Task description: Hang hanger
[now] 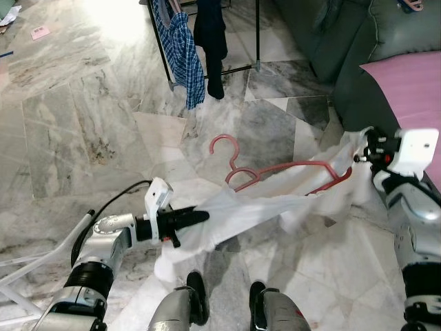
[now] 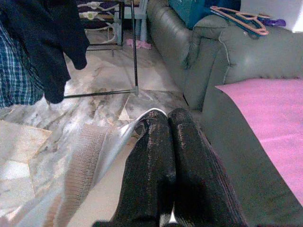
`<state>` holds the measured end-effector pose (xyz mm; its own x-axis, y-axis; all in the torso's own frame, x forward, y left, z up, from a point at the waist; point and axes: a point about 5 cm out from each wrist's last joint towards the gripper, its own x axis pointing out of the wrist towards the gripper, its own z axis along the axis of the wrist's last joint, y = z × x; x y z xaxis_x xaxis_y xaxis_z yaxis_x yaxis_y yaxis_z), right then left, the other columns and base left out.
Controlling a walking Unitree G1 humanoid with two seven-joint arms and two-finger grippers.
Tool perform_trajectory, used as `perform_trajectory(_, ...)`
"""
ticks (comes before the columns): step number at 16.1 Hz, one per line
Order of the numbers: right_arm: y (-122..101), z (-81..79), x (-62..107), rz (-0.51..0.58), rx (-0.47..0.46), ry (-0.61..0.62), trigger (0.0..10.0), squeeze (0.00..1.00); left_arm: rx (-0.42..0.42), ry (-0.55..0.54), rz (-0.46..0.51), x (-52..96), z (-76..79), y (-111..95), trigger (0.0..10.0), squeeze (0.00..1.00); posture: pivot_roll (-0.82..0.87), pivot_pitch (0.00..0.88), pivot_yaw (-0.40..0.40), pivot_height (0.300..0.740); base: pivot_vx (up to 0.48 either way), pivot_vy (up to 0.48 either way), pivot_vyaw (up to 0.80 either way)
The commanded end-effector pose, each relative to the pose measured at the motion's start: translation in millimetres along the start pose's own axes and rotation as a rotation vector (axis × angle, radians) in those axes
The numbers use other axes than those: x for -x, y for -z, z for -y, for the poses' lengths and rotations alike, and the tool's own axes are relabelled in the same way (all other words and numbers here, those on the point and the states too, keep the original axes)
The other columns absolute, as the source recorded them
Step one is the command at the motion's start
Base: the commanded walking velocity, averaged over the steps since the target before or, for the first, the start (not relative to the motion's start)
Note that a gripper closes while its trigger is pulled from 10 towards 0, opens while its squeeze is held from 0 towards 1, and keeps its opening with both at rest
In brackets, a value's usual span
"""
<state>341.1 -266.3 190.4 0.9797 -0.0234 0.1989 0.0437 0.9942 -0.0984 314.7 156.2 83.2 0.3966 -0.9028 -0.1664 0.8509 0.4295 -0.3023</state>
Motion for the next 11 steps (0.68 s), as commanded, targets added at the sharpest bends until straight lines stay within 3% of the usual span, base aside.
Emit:
perform_trajectory(1, -7.7, 7.5, -1.1, 0.021, 0.003, 0.026, 0.0, 0.00, 0.016, 0.034, -0.048, 4.5, 3.6, 10.9, 0.0, 0.00, -0.05, 0.314, 0.027, 0.740, 0.000, 0.000, 0.00)
perform_trajectory(4, 9.2, 5.0, -2.0, -0.058, -0.022, 0.045, 0.0, 0.00, 0.057, 0.073, 0.055, 5.4, 2.7, -6.0, 0.0, 0.00, -0.05, 0.313, 0.025, 0.740, 0.000, 0.000, 0.00)
perform_trajectory(9, 21.5, 4.1, -7.7, -0.068, -0.157, 0.171, 0.0, 0.00, 0.059, 0.145, 0.025, 0.8, 10.9, -3.3, 0.0, 0.00, -0.05, 0.318, 0.034, 0.740, 0.000, 0.000, 0.00)
perform_trajectory(11, 15.2, -4.3, -12.0, -0.038, -0.164, 0.145, 0.0, 0.00, 0.059, 0.167, 0.001, -3.1, 14.8, 1.0, 0.0, 0.00, -0.05, 0.321, 0.036, 0.740, 0.000, 0.000, 0.00)
